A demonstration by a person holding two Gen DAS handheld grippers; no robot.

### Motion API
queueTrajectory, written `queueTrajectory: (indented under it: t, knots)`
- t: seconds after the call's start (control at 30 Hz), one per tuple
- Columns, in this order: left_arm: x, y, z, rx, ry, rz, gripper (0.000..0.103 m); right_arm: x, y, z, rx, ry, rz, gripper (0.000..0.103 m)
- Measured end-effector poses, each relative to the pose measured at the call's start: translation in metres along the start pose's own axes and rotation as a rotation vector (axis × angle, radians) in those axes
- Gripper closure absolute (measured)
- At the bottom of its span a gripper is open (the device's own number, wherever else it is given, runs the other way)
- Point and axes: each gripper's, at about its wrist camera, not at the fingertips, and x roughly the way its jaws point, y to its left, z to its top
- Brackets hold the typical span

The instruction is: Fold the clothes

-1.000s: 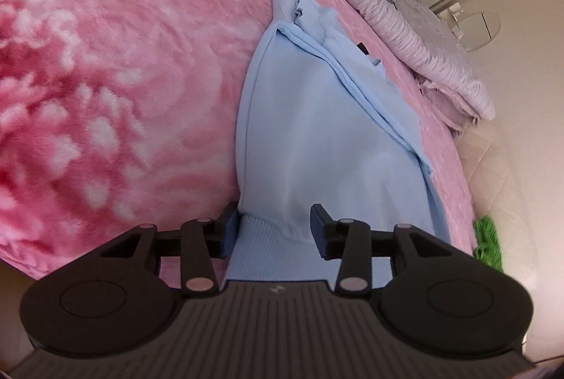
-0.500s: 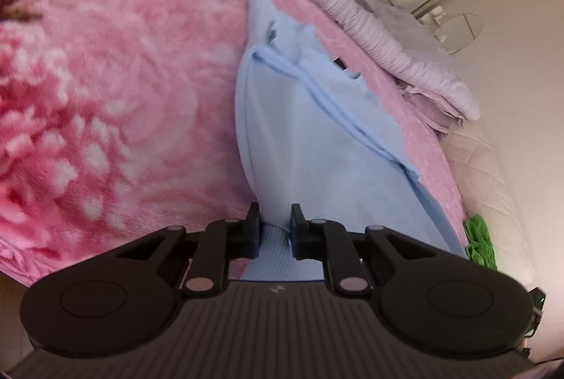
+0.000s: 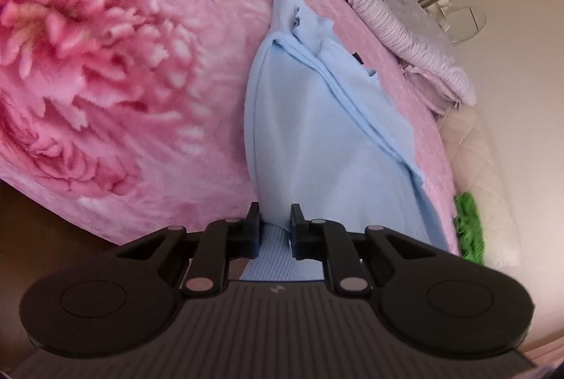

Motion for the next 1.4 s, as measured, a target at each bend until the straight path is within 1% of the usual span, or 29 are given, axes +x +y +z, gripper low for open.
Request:
queueTrajectory:
  t: [0.07,0.2,0.27,0.33,0.37,0.43,0.5,0.57,0.63,0.73,0.77,0.83,0.93,1.0,1.07,1.13,1.2,1.3,1.37,1.4]
  knots:
    - [-0.004,-0.013,0.014,0.021,-0.019,-0.035,0.091,-0.001,0.012,0.015,-0.033,-0.011,0.020,0.097]
    - [-0.007,-0.050,0.063,0.109,-0.087,-0.098,0.091,-0.004,0.047,0.059,-0.145,-0.061,0.062,0.097]
    - [0.004,-0.065,0.097,0.128,-0.117,-0.124,0.091,0.000,0.066,0.091,-0.199,-0.111,0.076,0.097]
    - [0.024,-0.075,0.133,0.134,-0.144,-0.133,0.090,0.014,0.080,0.124,-0.226,-0.161,0.078,0.097]
    - [0.039,-0.079,0.153,0.131,-0.153,-0.125,0.090,0.027,0.085,0.143,-0.221,-0.183,0.075,0.097]
    - [0.073,-0.078,0.186,0.104,-0.149,-0.075,0.085,0.055,0.090,0.178,-0.199,-0.214,0.073,0.096]
    - [0.107,-0.069,0.214,0.057,-0.122,-0.017,0.085,0.091,0.085,0.210,-0.135,-0.199,0.072,0.094]
    - [0.129,-0.056,0.231,0.014,-0.105,0.034,0.088,0.119,0.077,0.231,-0.086,-0.187,0.012,0.074]
    - [0.131,-0.045,0.234,0.016,-0.115,0.068,0.087,0.133,0.069,0.240,-0.096,-0.209,-0.061,0.069]
    - [0.129,-0.029,0.235,0.033,-0.138,0.112,0.086,0.134,0.041,0.241,-0.088,-0.212,-0.076,0.060]
    - [0.128,-0.024,0.235,0.038,-0.145,0.127,0.086,0.135,0.033,0.241,-0.087,-0.204,-0.081,0.059]
    - [0.125,-0.016,0.234,0.061,-0.153,0.143,0.086,0.138,0.023,0.238,-0.135,-0.169,-0.091,0.059]
    - [0.124,-0.022,0.226,0.184,-0.107,0.114,0.086,0.144,0.020,0.231,-0.261,-0.123,-0.094,0.059]
    - [0.128,-0.030,0.219,0.287,-0.087,0.122,0.085,0.149,0.022,0.228,-0.328,-0.107,-0.096,0.059]
    - [0.134,-0.034,0.215,0.362,-0.071,0.151,0.083,0.153,0.023,0.226,-0.381,-0.095,-0.100,0.059]
    - [0.140,-0.036,0.210,0.424,-0.055,0.183,0.078,0.161,0.019,0.227,-0.387,-0.093,-0.106,0.059]
    - [0.151,-0.042,0.209,0.489,-0.039,0.215,0.078,0.166,0.017,0.229,-0.385,-0.095,-0.099,0.059]
    - [0.172,-0.053,0.209,0.597,-0.040,0.266,0.077,0.173,0.017,0.232,-0.381,-0.097,-0.095,0.059]
    - [0.188,-0.057,0.215,0.628,-0.049,0.299,0.077,0.176,0.019,0.235,-0.374,-0.100,-0.093,0.059]
    - [0.195,-0.057,0.221,0.607,-0.051,0.305,0.077,0.178,0.019,0.236,-0.371,-0.102,-0.094,0.059]
